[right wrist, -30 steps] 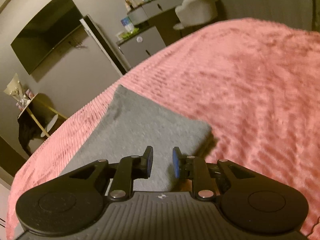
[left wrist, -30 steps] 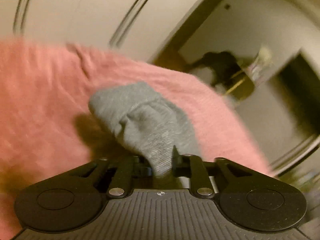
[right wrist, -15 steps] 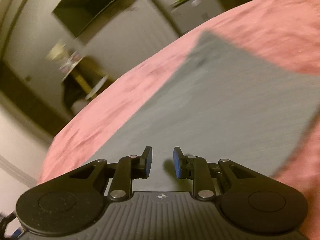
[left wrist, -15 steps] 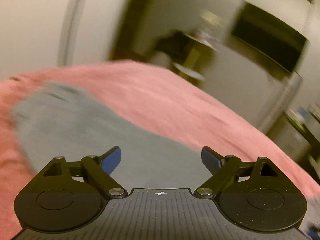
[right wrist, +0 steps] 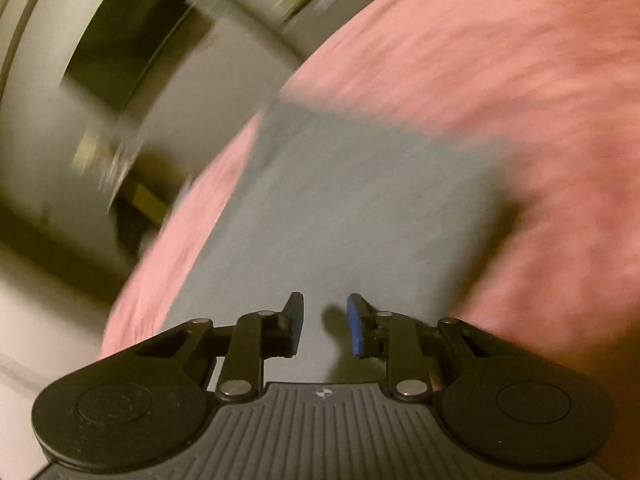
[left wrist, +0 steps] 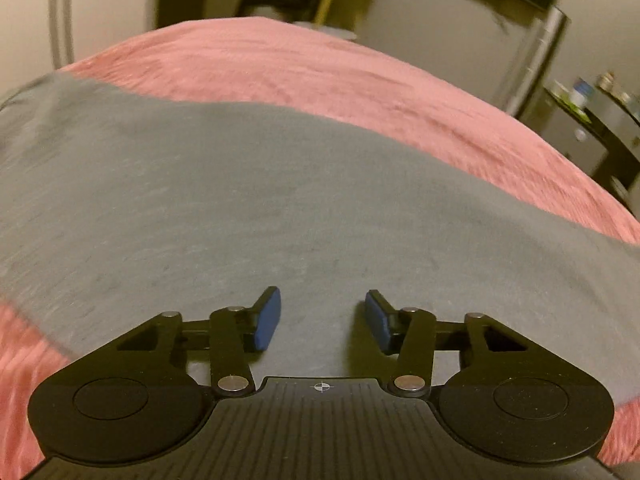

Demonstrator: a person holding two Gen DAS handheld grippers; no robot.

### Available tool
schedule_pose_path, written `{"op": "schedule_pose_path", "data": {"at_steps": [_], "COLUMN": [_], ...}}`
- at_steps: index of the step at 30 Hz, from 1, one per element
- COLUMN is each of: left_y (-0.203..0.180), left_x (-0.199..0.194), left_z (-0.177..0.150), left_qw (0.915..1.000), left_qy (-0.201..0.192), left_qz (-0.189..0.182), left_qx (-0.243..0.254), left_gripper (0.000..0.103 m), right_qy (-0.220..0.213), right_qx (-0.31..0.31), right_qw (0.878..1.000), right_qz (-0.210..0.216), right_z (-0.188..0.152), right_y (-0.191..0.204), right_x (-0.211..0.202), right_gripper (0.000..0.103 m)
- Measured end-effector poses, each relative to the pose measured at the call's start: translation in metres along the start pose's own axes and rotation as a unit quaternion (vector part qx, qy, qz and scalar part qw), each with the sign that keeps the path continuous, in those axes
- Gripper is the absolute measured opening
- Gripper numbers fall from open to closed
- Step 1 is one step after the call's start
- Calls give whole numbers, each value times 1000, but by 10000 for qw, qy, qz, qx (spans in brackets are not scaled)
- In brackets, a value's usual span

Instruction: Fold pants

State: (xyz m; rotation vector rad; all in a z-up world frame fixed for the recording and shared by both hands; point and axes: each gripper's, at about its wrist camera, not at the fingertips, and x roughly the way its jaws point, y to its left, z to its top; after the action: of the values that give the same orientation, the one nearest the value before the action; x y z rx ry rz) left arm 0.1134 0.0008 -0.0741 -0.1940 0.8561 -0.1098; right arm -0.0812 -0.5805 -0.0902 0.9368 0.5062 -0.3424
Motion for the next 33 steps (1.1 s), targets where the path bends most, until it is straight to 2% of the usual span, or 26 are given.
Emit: {"op": "schedule_pose_path", "data": {"at_steps": [3,4,5,8,13,16,18,19,22,24,26,28,30,32,33], "left_y": [0,-1,-5,-9,-6,-5,-4,-3,-3,-3,-5,-5,-7,-8,-9], "left_x": [-5,-9,-10,-17,-27,-30,-29,-28,-28,-27,-25,-24,-22,-20,-20], "left_z": [-1,-3,-4,-8,-11,-11,-11,-11,-12,-12,-13,-13,-13,-13,-13], "left_qw": [9998,9998,9998,9999,9987,9983,9981,9979,9977,9976,9976,9976,9976,9978,9978], "left_qy": [-63,-60,-54,-61,-113,-147,-145,-133,-148,-174,-197,-198,-178,-184,-188], "left_qz": [160,181,185,88,-231,-291,-302,-305,-306,-319,-352,-406,-442,-454,-462], "left_qx": [-139,-113,-73,-82,-445,-480,-526,-551,-590,-586,-560,-532,-498,-453,-431], "left_gripper": [51,50,49,52,66,75,76,77,79,79,79,79,80,82,82], "right_qy": [-748,-860,-885,-748,-645,-474,-430,-432,-543,-649,-809,-925,-960,-851,-801], "right_qx": [63,133,255,578,673,870,972,936,607,409,316,262,309,420,477], "right_qw": [9937,9918,9912,9932,9951,9950,9943,9947,9967,9970,9962,9951,9938,9944,9948], "right_qz": [-838,-935,-949,-687,-319,-98,14,56,-49,-122,-8,216,467,455,404], "right_z": [14,16,16,16,14,17,24,25,26,25,22,19,18,20,20], "right_y": [-20,-25,-30,-39,-48,-48,-49,-48,-37,-30,-26,-22,-21,-23,-24], "right_x": [-41,-50,-55,-55,-49,-26,-15,-14,-19,-24,-31,-35,-35,-28,-24], "right_gripper": [28,38,42,42,43,45,45,43,23,20,16,16,22,35,36]}}
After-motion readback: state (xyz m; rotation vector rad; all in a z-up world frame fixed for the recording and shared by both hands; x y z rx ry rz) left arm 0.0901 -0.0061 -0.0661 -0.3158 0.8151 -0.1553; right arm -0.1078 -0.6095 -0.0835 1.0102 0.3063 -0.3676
